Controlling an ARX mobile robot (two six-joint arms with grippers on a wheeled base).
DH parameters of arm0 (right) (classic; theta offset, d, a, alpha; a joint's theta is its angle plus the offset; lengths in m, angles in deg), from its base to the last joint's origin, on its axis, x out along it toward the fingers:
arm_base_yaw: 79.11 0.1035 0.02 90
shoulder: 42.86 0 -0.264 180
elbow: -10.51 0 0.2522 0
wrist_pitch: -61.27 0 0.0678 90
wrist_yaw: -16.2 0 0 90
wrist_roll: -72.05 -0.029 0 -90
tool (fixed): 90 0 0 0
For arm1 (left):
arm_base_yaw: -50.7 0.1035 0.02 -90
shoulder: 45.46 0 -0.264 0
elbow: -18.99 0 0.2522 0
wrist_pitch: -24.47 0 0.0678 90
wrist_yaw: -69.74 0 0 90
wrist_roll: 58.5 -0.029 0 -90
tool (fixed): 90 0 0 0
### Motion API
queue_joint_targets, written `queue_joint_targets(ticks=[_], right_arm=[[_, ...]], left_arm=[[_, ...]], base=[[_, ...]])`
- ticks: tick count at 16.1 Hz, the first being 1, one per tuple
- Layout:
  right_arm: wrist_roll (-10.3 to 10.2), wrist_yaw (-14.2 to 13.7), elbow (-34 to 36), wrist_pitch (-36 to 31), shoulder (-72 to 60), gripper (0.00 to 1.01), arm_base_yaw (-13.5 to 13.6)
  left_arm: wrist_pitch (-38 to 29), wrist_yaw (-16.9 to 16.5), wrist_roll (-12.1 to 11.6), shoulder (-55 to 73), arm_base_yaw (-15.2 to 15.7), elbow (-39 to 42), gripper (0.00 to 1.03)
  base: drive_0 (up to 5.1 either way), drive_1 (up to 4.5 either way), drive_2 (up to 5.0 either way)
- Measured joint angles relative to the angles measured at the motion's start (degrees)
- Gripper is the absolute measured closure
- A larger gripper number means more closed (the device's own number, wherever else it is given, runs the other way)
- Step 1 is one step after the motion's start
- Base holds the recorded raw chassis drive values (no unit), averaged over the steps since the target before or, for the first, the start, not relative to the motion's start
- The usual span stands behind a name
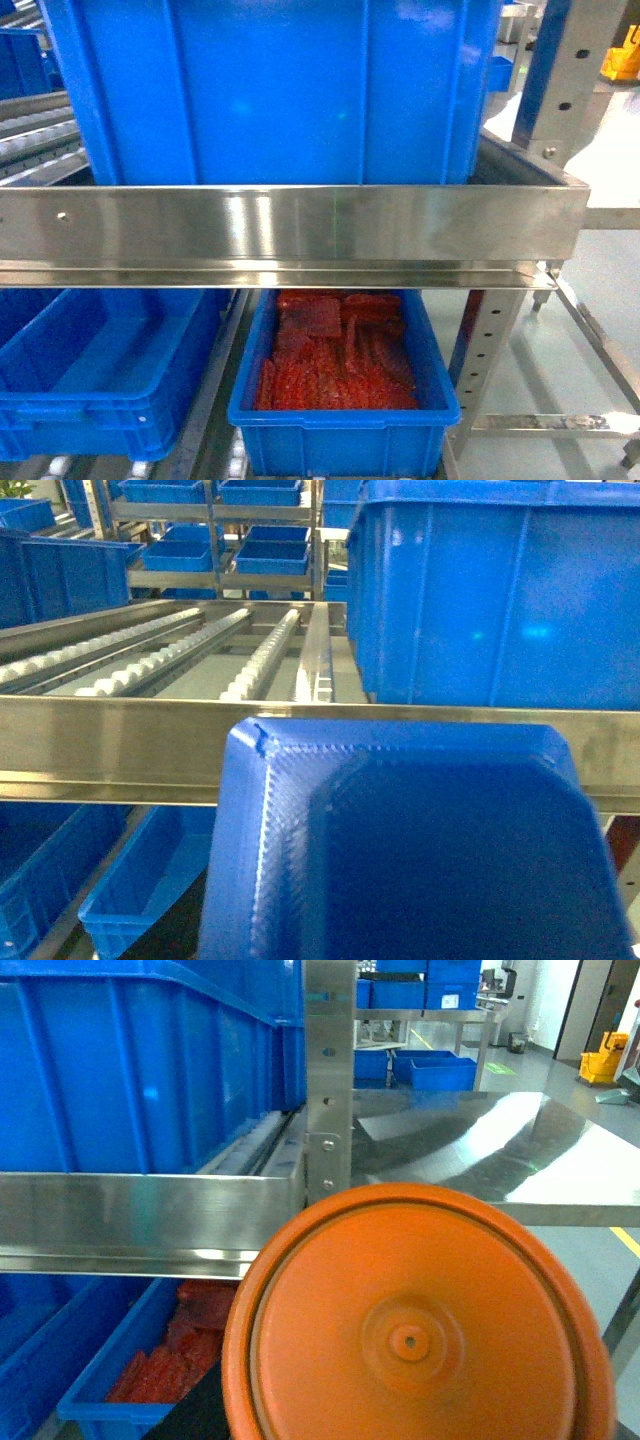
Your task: Sort blue parts and orange caps into right shelf containers
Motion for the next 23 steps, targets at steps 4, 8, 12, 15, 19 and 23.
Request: queue_joint_targets(ticks=[4, 8, 12, 15, 19, 23], right_arm=[[0.0, 0.0, 0.0, 0.07, 0.0, 0.57, 0.0], [0.0, 0.0, 0.0, 0.0, 0.0, 0.57, 0.0], [0.0, 0.0, 0.0, 0.07, 0.0, 0.57, 0.0], [0.0, 0.0, 0.0, 0.0, 0.0, 0.57, 0.0], [0.0, 0.0, 0.0, -0.09, 0.0, 0.57, 0.0], [0.0, 0.0, 0.0, 0.11, 0.0, 0.57, 0.0]], left_arm=[[-0.04, 0.0, 0.0, 0.0, 0.0, 0.0, 0.6], [-0.07, 0.04, 0.0, 0.0, -0.02, 0.0, 0.6], [-0.02, 0.04, 0.0, 0.0, -0.02, 0.0, 0.6], [-0.04, 0.0, 0.0, 0.0, 0.0, 0.0, 0.6], [-0.07, 0.11, 0.0, 0.0, 0.0, 0.0, 0.6], [-0.02, 0.04, -0.02, 0.0, 0.0, 0.0, 0.6]], base=[[-4.9, 2.44, 2.4], [-5.0, 2.36, 2.4], [-5.0, 2.34, 2.3], [-4.9, 2.43, 2.4], [-4.9, 2.45, 2.4], [-4.9, 2.48, 2.5]])
